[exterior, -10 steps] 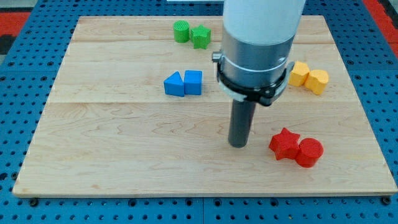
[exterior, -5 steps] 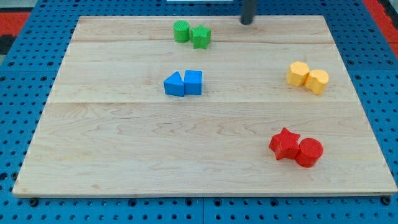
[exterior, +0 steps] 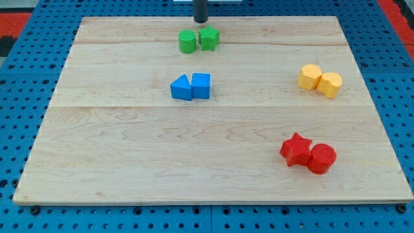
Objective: Separate the green star from the green circle
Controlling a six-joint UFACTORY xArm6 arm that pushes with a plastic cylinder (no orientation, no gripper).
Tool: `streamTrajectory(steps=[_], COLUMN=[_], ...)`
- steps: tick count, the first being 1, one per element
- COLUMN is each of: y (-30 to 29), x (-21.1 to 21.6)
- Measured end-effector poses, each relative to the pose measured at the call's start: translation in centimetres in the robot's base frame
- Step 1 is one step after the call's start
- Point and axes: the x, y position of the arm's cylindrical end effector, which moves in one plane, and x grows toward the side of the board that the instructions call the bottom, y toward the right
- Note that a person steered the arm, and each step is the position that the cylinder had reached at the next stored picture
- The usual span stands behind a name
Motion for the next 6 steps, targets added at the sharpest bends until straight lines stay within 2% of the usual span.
streamTrajectory(steps=[1,2,3,4,6], y=[-1.2,-1.3,-2.9,-0.1,4.0], x=[0.0,3.0,3.6,4.6,3.9])
